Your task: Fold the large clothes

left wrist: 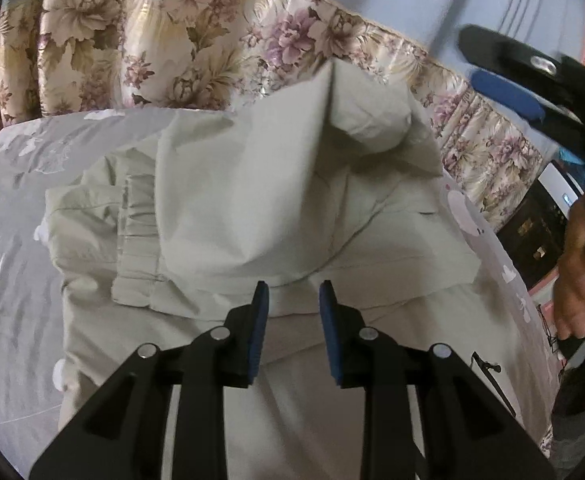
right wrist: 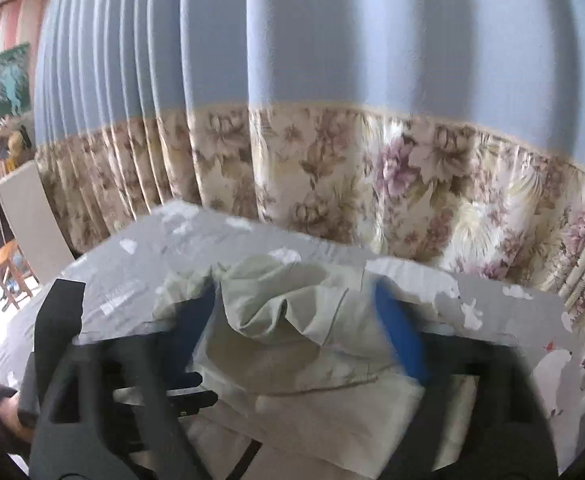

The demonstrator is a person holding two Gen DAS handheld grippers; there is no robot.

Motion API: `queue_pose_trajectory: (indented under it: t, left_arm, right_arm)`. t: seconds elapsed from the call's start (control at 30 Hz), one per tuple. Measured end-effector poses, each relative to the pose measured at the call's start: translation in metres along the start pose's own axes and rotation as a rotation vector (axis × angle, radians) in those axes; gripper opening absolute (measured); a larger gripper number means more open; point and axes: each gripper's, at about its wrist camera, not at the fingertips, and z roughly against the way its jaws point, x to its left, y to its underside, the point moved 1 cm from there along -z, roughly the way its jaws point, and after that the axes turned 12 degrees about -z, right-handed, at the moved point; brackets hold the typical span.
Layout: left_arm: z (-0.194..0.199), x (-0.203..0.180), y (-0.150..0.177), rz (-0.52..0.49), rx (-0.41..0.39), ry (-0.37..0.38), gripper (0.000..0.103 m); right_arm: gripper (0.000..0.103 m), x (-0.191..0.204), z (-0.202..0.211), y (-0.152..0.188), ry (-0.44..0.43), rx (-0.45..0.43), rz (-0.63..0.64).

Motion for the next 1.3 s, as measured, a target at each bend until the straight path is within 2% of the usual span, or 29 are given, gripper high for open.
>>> queue_pose_trajectory:
  t: [0.1, 0.17, 0.23, 0.3, 0.33, 0.5, 0.67, 0.77, 0.83, 0.87, 0.9, 0.97, 1.13, 1.23, 1.3]
  left_arm:
    - [0.004, 0.006, 0.002, 0.022, -0.008, -0.001, 0.027]
    - [0.007, 0.008, 0.003, 0.019, -0.01, -0.007, 0.027]
    - [0.009, 0.011, 0.004, 0.022, -0.01, -0.009, 0.027]
    - [0.009, 0.013, 0.004, 0.023, -0.007, -0.009, 0.027]
    - [0.009, 0.013, 0.004, 0.021, -0.006, -0.01, 0.027]
    - [0.006, 0.008, 0.008, 0.008, 0.003, 0.011, 0.027]
    - [0.002, 0.01, 0.008, 0.011, 0.003, 0.012, 0.027]
    - [0.0, 0.013, 0.005, 0.014, 0.001, 0.012, 0.027]
    - [-0.001, 0.015, 0.004, 0.018, -0.001, 0.014, 0.028]
    - [-0.002, 0.016, 0.003, 0.018, 0.0, 0.016, 0.028]
    - [-0.002, 0.016, 0.003, 0.016, 0.0, 0.015, 0.028]
    - [-0.004, 0.015, 0.003, 0.012, 0.008, 0.019, 0.028]
    - [-0.014, 0.007, 0.002, 0.013, 0.029, 0.046, 0.028]
    - [-0.024, 0.009, -0.01, 0.02, 0.028, 0.048, 0.028]
    - [-0.032, 0.021, -0.024, 0.066, 0.027, 0.041, 0.028]
  right_arm:
    - [0.078, -0.004, -0.003, 0.008, -0.019, 0.024, -0.047]
    - [0.078, -0.002, -0.009, 0.017, -0.023, 0.044, -0.03]
    - [0.081, 0.003, -0.013, 0.024, -0.036, 0.055, -0.019]
    - [0.091, 0.01, -0.015, 0.027, -0.046, 0.031, -0.009]
    - [0.091, 0.012, -0.016, 0.027, -0.051, 0.027, -0.006]
    - [0.091, 0.033, -0.026, 0.026, -0.081, 0.03, 0.079]
    - [0.091, 0.038, -0.024, 0.027, -0.095, 0.021, 0.173]
    - [0.089, 0.034, -0.032, 0.029, -0.058, 0.007, 0.176]
    - [0.083, 0.03, -0.039, 0.029, -0.026, 0.008, 0.162]
    - [0.071, 0.025, -0.048, 0.03, -0.001, 0.032, 0.139]
    - [0.043, 0.02, -0.055, 0.031, 0.013, 0.059, 0.116]
    - [0.013, 0.004, -0.068, 0.031, 0.034, 0.113, 0.024]
    - [0.01, -0.01, -0.049, 0.02, -0.041, 0.059, -0.09]
    - [0.01, -0.005, -0.032, 0.006, -0.091, 0.022, -0.099]
    - [0.01, 0.002, -0.018, -0.004, -0.132, 0.011, -0.079]
